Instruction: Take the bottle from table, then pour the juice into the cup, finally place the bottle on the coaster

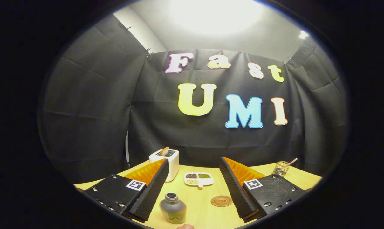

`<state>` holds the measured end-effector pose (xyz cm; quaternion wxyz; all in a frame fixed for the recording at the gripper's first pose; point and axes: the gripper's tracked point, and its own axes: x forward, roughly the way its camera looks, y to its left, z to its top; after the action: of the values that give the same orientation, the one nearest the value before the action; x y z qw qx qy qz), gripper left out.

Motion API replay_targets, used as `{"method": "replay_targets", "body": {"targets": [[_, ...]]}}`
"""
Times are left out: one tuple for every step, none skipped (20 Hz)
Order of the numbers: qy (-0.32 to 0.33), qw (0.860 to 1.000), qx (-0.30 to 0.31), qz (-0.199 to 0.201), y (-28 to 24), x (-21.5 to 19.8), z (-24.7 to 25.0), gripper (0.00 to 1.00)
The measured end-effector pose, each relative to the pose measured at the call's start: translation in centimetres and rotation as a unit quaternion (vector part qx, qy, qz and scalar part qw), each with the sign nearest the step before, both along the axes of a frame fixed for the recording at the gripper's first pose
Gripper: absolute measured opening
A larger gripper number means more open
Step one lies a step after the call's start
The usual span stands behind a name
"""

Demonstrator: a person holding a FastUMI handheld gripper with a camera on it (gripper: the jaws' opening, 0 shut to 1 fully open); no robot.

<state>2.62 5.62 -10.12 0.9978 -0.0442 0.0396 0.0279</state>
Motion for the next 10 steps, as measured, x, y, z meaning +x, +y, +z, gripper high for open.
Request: {"method": "replay_targets", "body": {"targets": [[0.006, 1.0, -0.001, 0.003, 0.6, 0.2, -0.7, 0.97], [0.01, 1.0, 0.001, 0.005, 1.1, 0.5, -1.3, 0.98], [0.015, 1.0, 0.002, 0.006, 1.6, 0.8, -2.0, 0.98], [0.02, 1.0, 0.002, 0.006, 1.9, 0.9, -2.6, 0.98], [0.026, 1.0, 0.003, 0.004, 2.3, 1.0, -3.3, 0.98], [0.032, 0.999, 0.004, 0.004, 2.5, 1.1, -3.9, 0.98], [0.038, 0.999, 0.004, 0.003, 2.8, 1.1, -4.7, 0.98], [0.044, 0.999, 0.001, 0.003, 3.1, 1.1, -5.2, 0.98], [0.053, 0.999, -0.004, 0.003, 3.2, 1.0, -6.1, 0.98], [0.06, 0.998, -0.009, -0.001, 3.3, 1.1, -6.7, 0.98]]}}
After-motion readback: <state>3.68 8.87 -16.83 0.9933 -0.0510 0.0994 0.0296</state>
